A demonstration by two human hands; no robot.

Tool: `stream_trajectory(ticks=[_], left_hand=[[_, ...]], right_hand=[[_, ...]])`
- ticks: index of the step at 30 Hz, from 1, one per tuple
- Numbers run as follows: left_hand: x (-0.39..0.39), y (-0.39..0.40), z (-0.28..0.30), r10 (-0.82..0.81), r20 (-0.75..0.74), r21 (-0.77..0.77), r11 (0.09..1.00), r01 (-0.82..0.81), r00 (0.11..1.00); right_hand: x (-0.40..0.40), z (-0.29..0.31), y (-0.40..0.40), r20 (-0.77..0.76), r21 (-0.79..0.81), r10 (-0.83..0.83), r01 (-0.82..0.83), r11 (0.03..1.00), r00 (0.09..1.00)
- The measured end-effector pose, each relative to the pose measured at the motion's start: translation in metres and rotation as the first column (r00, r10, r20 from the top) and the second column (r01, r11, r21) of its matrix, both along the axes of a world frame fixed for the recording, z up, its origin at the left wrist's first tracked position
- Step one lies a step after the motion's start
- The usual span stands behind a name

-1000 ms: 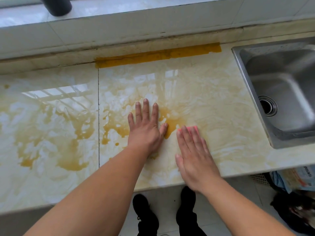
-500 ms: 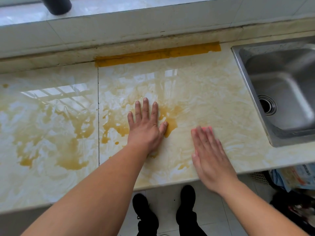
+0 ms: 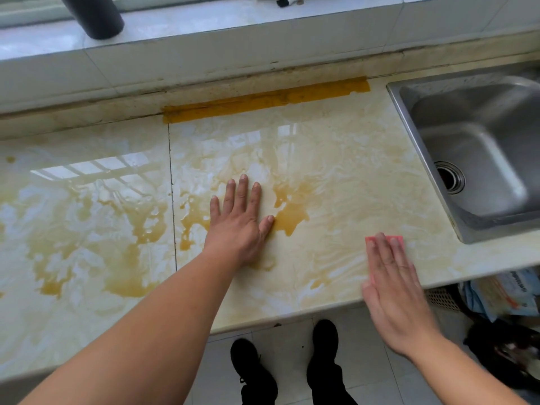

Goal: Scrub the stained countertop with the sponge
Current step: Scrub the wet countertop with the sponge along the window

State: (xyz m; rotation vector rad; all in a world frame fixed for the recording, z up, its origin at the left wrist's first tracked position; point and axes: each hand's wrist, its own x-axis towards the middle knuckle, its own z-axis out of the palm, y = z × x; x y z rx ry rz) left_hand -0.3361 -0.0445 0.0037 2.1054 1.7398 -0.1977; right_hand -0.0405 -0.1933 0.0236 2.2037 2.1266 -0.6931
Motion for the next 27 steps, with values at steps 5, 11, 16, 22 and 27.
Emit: stream_trajectory(ticks=[5,11,16,22,27], left_hand=[[-0.024,-0.009,0.000,0.024,-0.012,0.008,1.000,-0.024,1.000],[-0.047,-0.010,-0.002,0.070,-0.020,0.022,0.997,-0.070,0.997],[-0.052,-0.010,-0.003,0.061,0.005,0.038,0.997,-0.061,0.998],[-0.051,-0.008,-0.003,0.078,0.008,0.040,0.996,-0.079,0.997],[-0.052,-0.010,-0.002,0.079,0.015,0.041,0.996,-0.080,0.997]], right_hand=[[-0.090,0.004,-0.010,-0.047,-0.009,0.047,-0.048,0.999,0.998],[-0.139,-0.002,-0.015,-0.028,0.037,0.085,-0.084,0.996,0.996],[-0.142,-0.006,0.032,0.035,0.021,0.109,-0.110,0.994,0.993],[-0.157,-0.011,0.120,0.067,0.012,0.110,-0.111,0.994,0.992],[-0.155,0.002,0.083,0.030,0.024,0.156,-0.157,0.987,0.987]])
